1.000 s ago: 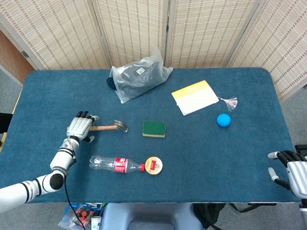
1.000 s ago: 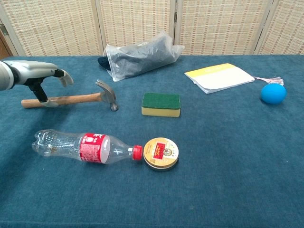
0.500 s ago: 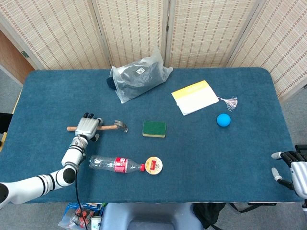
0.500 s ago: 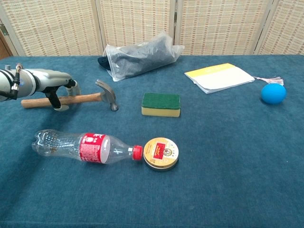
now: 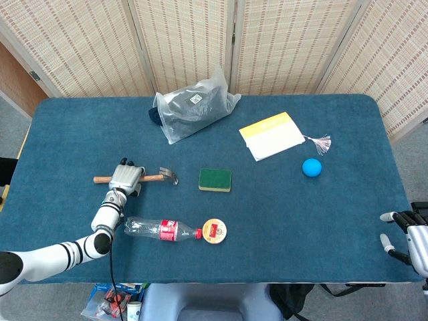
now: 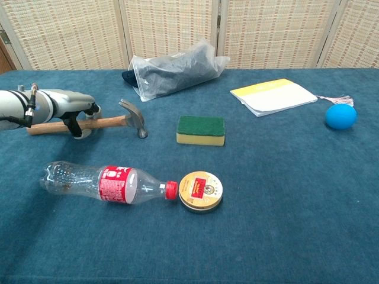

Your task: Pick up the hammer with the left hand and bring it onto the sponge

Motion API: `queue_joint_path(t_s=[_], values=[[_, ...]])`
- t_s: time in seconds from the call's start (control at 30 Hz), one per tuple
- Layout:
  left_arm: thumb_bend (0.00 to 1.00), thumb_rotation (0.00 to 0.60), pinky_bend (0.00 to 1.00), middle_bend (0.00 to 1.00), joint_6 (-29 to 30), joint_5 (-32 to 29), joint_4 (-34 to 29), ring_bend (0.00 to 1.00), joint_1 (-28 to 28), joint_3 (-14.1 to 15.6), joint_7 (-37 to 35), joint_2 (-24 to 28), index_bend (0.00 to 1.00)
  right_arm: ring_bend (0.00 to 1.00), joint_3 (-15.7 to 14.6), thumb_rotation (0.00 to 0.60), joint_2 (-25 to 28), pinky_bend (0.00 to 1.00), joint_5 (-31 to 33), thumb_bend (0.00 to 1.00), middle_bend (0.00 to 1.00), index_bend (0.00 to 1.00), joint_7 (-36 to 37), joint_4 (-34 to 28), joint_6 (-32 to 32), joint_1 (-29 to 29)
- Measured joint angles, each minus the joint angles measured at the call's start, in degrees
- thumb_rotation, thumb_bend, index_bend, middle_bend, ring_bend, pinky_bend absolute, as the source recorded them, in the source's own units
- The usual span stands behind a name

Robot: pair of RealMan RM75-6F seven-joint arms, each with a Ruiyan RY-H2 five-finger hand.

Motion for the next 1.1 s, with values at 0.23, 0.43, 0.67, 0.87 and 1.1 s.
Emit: queue_joint_path(t_s=[0.23,0.43,0.67,0.87,1.1], values=[[0.55,0.6,0.0,0.4,-0.24,-0.9,-0.2,0.18,-0.81,0.67,0.38,-0.1,0.33,0.29,0.06,0.6,0.06,0.3,0.06,0.35,0.42,0.37,-0.23,-0.18,-0.1,0.02],[0.58,0.6,0.0,0.48,0.02,-1.04,-0.32,0.24,-1.2,0.85,0.13,-0.28,0.39,0.29,0.1,0.6,0.1,0.3,0.14,0.35,0.42,0.37,-0.4,-0.29,-0.28,0.08],[0.58,0.6,0.0,0.66,-0.23,1.79,1.1,0.39,-0.84,0.36,-2.67,-0.84,0.56,0.29,0.15,0.6,0.21,0.3,0.44,0.35,0.42,0.37,-0.81,-0.63,-0.25,-0.05],[0.58,0.6,0.45,0.8,-2.14,8.3,2.04,0.59,0.63,-1.16,-10.18,-0.77,0.67,0.29,0.25,0.6,0.31,0.3,0.54,0.35,0.42,0.37,-1.47,-1.19,-0.27,-0.02],[0.58,0.6,0.8,0.88,-3.39,23.5,2.79,0.75,3.85,-3.93,-26.54,-0.19,0.71,0.29,0.34,0.6,0.61,0.3,0.72,0.35,0.42,0.37,-2.15,-1.92,-0.25,-0.05]])
